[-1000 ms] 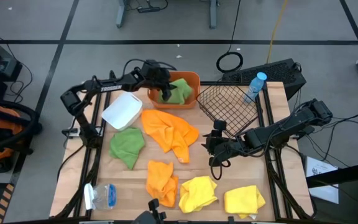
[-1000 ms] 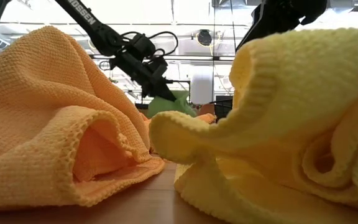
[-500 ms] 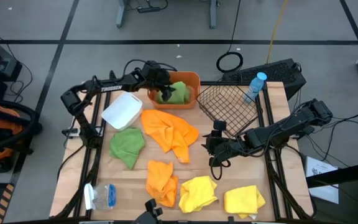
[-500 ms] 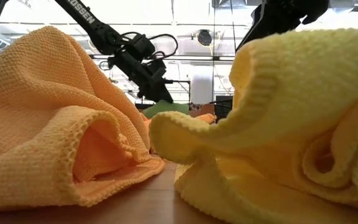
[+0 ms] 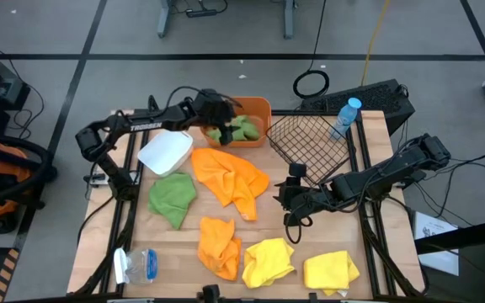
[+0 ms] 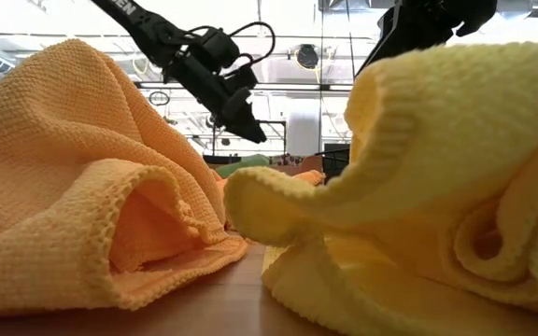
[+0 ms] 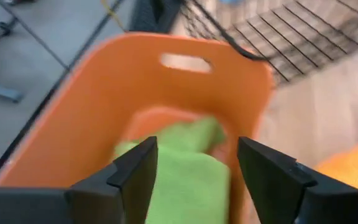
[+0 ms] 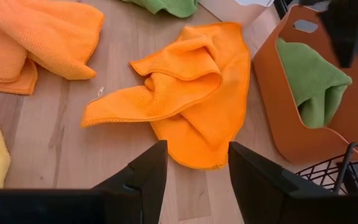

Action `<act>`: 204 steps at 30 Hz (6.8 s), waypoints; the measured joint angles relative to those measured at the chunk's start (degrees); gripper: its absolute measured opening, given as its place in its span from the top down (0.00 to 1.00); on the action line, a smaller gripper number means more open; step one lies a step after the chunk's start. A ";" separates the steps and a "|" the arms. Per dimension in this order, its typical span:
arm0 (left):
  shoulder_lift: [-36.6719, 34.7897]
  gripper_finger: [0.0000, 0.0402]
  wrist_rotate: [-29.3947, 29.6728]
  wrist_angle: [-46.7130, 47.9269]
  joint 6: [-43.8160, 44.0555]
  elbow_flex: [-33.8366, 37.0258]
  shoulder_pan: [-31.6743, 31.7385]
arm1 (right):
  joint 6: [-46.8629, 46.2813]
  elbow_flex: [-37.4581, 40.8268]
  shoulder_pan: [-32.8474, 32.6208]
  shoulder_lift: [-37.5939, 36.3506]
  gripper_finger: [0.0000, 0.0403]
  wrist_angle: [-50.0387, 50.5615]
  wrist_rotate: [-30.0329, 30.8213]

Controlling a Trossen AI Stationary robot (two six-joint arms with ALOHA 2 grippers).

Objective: Sort microfiber towel by color & place in baskets
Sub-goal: Put the right green towel into the orange bin, then put the green towel into the orange bin

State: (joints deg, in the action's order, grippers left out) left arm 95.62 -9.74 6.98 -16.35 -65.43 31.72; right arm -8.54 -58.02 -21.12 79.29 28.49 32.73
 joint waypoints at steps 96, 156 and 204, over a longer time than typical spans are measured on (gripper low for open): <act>-18.82 0.79 16.88 42.36 34.43 5.06 -41.94 | -5.65 4.79 -6.22 0.14 0.60 -13.77 0.02; -18.71 0.97 23.62 23.51 41.78 22.91 -55.14 | 0.26 4.72 -6.56 12.93 0.60 -38.47 -2.50; -19.33 0.98 57.18 19.11 -14.74 -6.40 -55.34 | 10.93 4.76 0.82 22.40 0.13 -49.63 12.06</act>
State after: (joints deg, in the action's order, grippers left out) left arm 76.29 47.44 26.09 -31.09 -71.83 -23.62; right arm 2.40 -53.25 -20.30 101.69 -21.14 44.79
